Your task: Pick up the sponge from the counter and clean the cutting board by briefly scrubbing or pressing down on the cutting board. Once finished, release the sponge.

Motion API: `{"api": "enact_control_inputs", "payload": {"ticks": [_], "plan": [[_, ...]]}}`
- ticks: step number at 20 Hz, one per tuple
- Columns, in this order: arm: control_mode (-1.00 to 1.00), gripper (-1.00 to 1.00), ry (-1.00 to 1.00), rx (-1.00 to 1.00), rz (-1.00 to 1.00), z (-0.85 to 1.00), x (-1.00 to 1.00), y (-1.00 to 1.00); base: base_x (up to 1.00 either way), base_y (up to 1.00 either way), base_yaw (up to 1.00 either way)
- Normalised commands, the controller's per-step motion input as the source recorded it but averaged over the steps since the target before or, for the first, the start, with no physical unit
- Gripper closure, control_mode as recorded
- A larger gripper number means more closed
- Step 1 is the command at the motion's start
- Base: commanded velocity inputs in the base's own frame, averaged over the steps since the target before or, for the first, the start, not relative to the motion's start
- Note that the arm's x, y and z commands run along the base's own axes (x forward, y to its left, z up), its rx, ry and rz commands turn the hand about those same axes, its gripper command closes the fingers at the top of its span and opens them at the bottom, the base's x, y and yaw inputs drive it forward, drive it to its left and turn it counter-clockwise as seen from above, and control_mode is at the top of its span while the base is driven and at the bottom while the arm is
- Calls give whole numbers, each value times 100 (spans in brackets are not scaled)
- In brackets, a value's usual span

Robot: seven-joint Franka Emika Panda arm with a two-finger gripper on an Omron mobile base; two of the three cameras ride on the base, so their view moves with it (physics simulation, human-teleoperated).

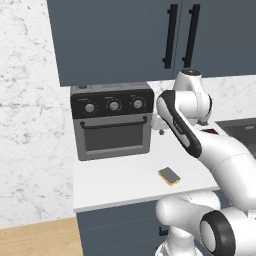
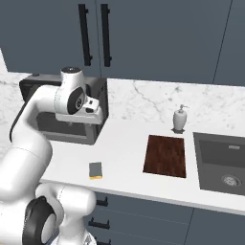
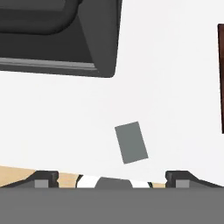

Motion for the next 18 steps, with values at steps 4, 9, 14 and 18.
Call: {"api": "enact_control_inputs", "payload": {"ticks": [4, 9, 14, 18], "plan": [[-100, -100, 0, 0, 2, -68, -36, 0, 0, 0, 0], [-100, -100, 0, 0, 1, -54, -25, -1, 0, 0, 0], [-100, -100, 0, 0, 2, -45, -1, -9, 0, 0, 0], [-100, -100, 0, -2, 0, -29, 0, -7, 0, 0, 0]]}}
